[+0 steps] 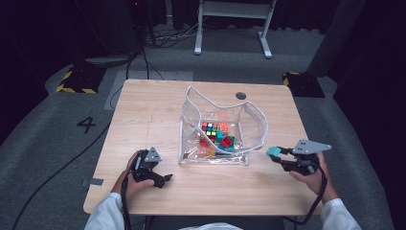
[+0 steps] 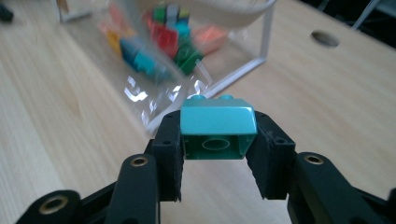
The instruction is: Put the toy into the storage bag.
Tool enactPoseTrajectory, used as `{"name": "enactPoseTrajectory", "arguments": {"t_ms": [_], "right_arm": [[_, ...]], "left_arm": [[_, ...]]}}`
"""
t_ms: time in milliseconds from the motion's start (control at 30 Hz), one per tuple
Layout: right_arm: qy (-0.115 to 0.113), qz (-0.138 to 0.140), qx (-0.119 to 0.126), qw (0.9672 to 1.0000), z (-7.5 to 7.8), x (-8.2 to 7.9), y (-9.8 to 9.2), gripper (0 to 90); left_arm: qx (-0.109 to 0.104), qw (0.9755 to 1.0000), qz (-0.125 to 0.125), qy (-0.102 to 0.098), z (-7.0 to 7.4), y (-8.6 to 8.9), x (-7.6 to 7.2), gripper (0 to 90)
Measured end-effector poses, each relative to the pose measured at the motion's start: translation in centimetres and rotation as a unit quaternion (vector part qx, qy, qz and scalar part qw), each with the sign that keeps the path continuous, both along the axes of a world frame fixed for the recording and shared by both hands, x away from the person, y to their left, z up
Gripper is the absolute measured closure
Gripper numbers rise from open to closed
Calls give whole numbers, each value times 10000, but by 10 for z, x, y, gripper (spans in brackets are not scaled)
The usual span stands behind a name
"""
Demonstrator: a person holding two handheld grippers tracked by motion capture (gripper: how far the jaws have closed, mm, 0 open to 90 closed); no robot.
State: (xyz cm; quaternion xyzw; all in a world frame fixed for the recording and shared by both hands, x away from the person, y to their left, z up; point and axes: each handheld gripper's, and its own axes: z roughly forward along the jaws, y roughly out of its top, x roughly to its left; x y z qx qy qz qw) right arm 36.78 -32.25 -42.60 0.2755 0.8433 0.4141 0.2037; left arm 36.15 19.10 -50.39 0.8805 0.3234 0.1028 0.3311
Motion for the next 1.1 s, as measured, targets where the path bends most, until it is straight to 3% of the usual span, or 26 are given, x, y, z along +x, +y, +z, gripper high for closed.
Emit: {"name": "enactPoseTrajectory", "arguments": {"t_ms": [67, 267, 367, 633, 733, 1100], "right_arm": [[-74, -68, 169, 9998, 10, 6, -7, 595], [-320, -290, 192, 9989, 37, 23, -16, 594], [-321, -336, 358, 9983, 48, 30, -16, 594], [-573, -435, 360, 9968, 80, 48, -10, 594], [-561, -469, 474, 9962, 88, 55, -10, 594], [-696, -460, 492, 9953, 113, 76, 4, 594]], "left_arm": [[0, 10000, 2, 1, 0, 0, 0, 4], [-2, 10000, 2, 2, 0, 0, 0, 4], [0, 10000, 2, 0, 0, 0, 0, 4], [0, 10000, 3, 0, 0, 0, 0, 4], [-1, 10000, 3, 2, 0, 0, 0, 4], [5, 10000, -1, 5, 0, 0, 0, 4]]}}
